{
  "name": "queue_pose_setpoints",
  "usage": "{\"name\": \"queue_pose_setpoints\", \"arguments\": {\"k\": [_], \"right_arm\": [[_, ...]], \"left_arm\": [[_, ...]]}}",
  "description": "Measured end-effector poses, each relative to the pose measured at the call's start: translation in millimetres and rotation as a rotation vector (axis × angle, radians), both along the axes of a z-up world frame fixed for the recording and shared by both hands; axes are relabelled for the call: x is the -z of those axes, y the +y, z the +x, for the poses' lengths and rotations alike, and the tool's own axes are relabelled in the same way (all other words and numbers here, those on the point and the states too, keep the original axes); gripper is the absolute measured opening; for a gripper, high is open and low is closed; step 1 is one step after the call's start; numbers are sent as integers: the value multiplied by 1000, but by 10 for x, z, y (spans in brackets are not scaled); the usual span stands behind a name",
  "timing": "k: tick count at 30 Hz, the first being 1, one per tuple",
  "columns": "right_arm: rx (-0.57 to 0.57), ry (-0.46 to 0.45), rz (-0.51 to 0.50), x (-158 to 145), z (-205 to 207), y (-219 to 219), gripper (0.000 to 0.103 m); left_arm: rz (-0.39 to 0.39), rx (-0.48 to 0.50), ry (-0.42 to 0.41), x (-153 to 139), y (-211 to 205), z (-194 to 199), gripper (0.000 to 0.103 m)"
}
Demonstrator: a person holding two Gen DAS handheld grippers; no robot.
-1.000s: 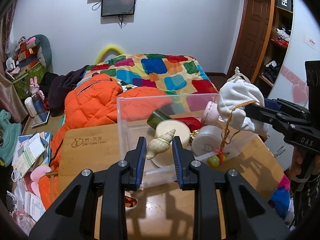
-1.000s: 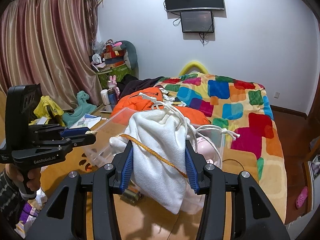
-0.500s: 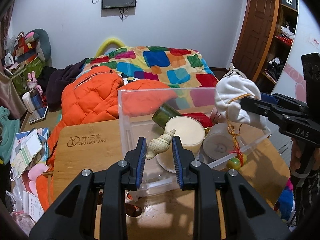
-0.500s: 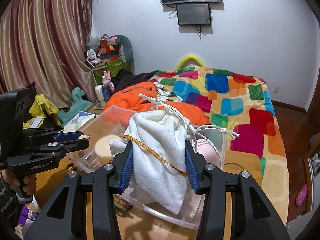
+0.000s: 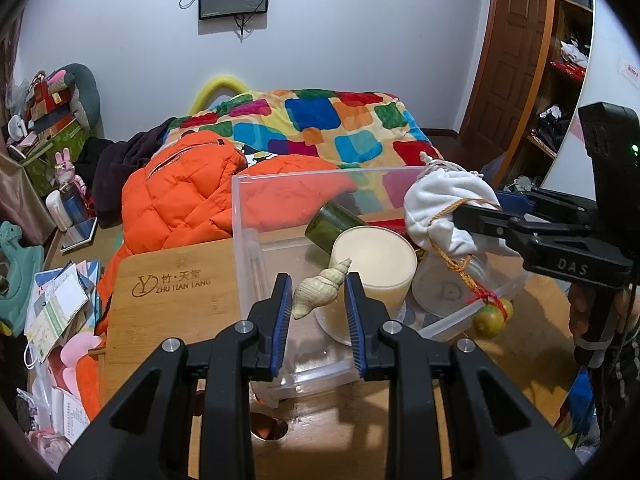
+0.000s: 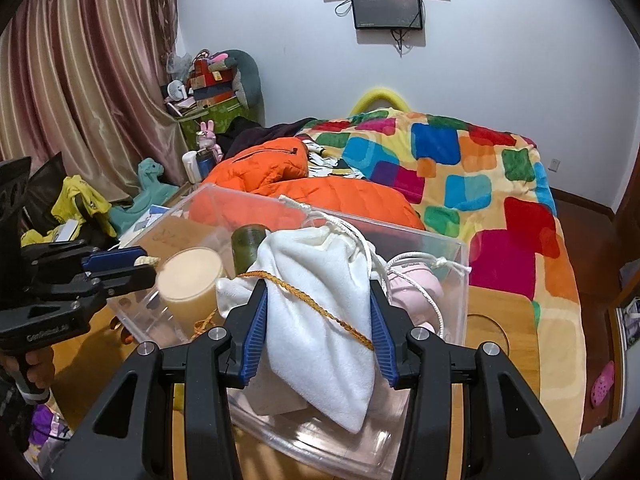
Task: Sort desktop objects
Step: 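Lower the pouch into the box with the right gripper while the left drops the seashell in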
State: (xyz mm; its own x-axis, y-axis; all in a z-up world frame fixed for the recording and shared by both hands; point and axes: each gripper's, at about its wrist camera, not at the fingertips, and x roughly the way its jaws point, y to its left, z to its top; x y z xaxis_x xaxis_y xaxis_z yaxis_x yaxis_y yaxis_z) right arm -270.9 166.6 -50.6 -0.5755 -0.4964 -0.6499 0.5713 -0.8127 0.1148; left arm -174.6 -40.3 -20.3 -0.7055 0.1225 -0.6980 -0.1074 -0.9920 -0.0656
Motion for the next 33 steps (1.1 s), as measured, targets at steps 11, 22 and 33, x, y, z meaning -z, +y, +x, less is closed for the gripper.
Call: {"name": "queue_pose_setpoints", "arguments": {"k": [11,22,33], "right_arm": [[5,1,26,61,-45,-49,43],[17,-13,24,39,15,-22,49],[-5,-1,26,-50,292,41,61]], "left_arm": [[-25,9,8,14,29,28,26],[-53,7,19,19,86,58,33],[-86,-3,45,-41,163,142,54]]}}
